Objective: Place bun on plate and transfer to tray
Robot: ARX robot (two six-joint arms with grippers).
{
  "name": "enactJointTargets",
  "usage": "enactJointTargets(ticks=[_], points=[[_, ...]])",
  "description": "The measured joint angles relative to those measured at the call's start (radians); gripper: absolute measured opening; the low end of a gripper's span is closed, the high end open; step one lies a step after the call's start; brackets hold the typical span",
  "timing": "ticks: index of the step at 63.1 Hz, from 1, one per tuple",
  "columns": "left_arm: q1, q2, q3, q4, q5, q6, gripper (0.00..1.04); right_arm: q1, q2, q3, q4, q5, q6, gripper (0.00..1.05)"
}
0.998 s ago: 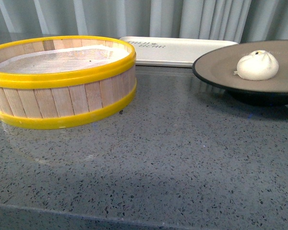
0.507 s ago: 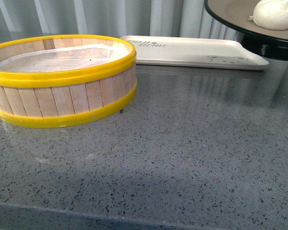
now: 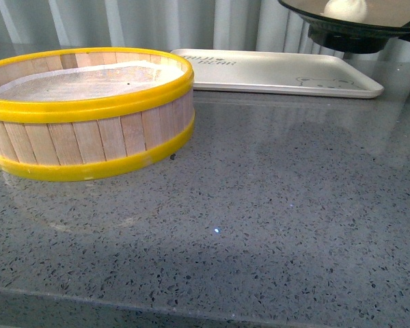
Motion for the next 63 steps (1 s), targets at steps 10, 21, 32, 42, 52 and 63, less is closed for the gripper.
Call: enactJointTargets(ticks=[10, 21, 32, 42, 52, 63], points=[[0.0, 0.0, 0.0, 0.0, 0.0, 0.0, 0.98, 0.022, 0.14, 0.204, -0.098, -0.016, 0.004, 0.03], [0.0, 0.0, 0.0, 0.0, 0.0, 0.0, 0.98, 0.035, 0.245, 0.36, -0.15, -0.033, 0.011, 0.03], [0.0, 0.0, 0.0, 0.0, 0.0, 0.0, 0.98, 0.035, 0.323, 0.49, -0.211, -0.052, 0.006, 0.03], [0.0, 0.0, 0.0, 0.0, 0.0, 0.0, 0.98, 0.04, 0.373, 0.561, -0.259, -0.054, -0.004, 0.03], [0.0, 0.0, 0.0, 0.0, 0.0, 0.0, 0.98, 0.045, 0.439, 0.65, -0.306, -0.064, -0.013, 0.03], [0.0, 0.0, 0.0, 0.0, 0.0, 0.0, 0.98, 0.046, 0.485, 0.708, -0.357, -0.084, -0.039, 0.03]])
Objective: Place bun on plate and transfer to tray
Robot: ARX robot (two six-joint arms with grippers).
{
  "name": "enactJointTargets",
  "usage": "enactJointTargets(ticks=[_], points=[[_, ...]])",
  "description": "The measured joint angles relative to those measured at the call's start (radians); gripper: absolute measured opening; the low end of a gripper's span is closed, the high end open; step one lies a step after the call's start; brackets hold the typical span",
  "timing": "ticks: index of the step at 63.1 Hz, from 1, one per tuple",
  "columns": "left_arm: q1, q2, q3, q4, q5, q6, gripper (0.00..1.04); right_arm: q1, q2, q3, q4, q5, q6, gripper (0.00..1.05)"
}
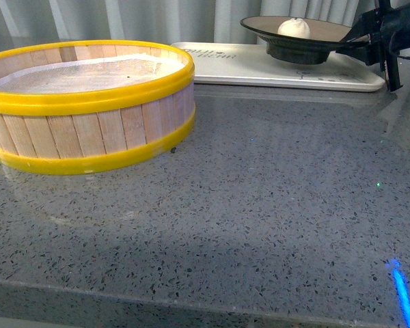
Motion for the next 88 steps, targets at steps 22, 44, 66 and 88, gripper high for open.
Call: enactJointTargets(ticks=[22, 44, 66, 88], points=[[0.0, 0.0, 0.0, 0.0, 0.0, 0.0, 0.98, 0.021, -0.057, -0.1, 0.014, 0.015, -0.039, 0.11], [0.0, 0.0, 0.0, 0.0, 0.0, 0.0, 0.98, -0.001, -0.086, -0.144, 0.015, 0.031, -0.031, 0.34], [0.0, 0.0, 0.0, 0.0, 0.0, 0.0, 0.98, -0.068, -0.254, -0.351, 0.111, 0.109, -0.017, 0.98], [0.0, 0.0, 0.0, 0.0, 0.0, 0.0, 0.98, -0.155, -0.886, -1.054, 0.323, 0.525, -0.386, 0.96]])
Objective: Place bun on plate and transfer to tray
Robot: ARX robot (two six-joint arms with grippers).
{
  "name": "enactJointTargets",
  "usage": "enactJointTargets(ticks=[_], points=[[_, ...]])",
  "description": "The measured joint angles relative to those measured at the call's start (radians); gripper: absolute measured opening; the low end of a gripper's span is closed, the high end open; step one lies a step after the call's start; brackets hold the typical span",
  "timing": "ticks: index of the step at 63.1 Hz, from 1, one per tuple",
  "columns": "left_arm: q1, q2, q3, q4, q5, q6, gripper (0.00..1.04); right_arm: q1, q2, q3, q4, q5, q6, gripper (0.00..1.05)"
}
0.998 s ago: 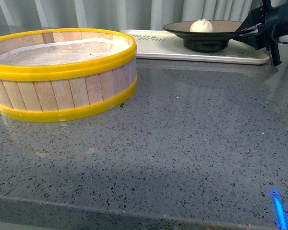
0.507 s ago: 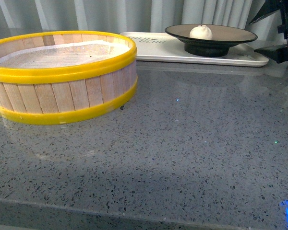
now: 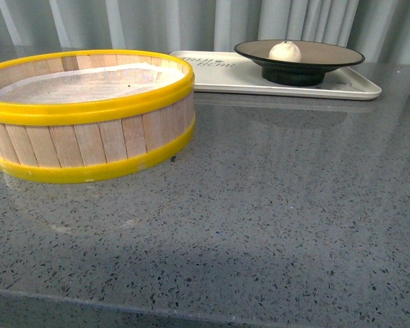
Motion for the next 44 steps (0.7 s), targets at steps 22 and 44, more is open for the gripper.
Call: enactJointTargets(ticks=[22, 44], points=[[0.0, 0.0, 0.0, 0.0, 0.0, 0.0, 0.98, 0.001, -0.573, -0.556, 0.099, 0.263, -0.572, 0.96], [0.0, 0.0, 0.0, 0.0, 0.0, 0.0, 0.98, -0.011, -0.988, -0.797, 0.031, -0.255, -0.778, 0.51]])
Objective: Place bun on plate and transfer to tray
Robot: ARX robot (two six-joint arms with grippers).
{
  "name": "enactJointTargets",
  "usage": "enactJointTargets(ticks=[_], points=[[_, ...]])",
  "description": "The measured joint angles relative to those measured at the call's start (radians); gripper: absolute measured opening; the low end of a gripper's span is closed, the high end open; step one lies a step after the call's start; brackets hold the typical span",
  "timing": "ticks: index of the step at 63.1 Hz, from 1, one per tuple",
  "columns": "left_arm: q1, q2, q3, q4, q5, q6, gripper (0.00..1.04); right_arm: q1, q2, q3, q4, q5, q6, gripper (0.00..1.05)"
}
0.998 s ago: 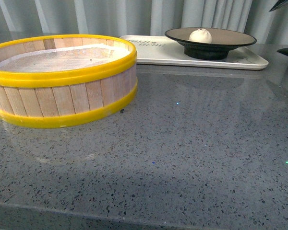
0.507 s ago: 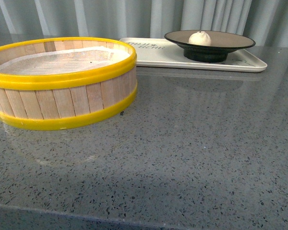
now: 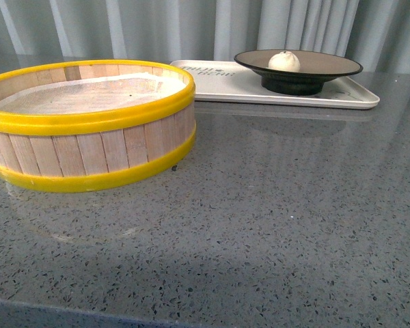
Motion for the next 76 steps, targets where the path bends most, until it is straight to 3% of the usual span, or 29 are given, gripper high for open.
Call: enactJointTargets(ticks=[14, 20, 25, 58, 65, 76], points=[[0.0, 0.0, 0.0, 0.0, 0.0, 0.0, 0.98, 0.101, -0.115, -0.095, -0.026, 0.105, -0.011, 0.01], [0.0, 0.0, 0.0, 0.0, 0.0, 0.0, 0.98, 0.189, -0.161, -0.119, -0.047, 0.219, -0.009, 0.02], [0.0, 0.0, 0.0, 0.0, 0.002, 0.0, 0.98, 0.232, -0.192, -0.134, -0.061, 0.225, -0.01, 0.02], [0.0, 0.0, 0.0, 0.0, 0.0, 0.0, 0.98, 0.233, -0.323, -0.204, -0.116, 0.233, -0.01, 0.02], [0.0, 0.0, 0.0, 0.0, 0.0, 0.0, 0.98, 0.234, -0.458, -0.203, -0.28, 0.233, -0.01, 0.02], [0.0, 0.0, 0.0, 0.0, 0.0, 0.0, 0.98, 0.234, -0.493, -0.203, -0.289, 0.233, -0.01, 0.02]])
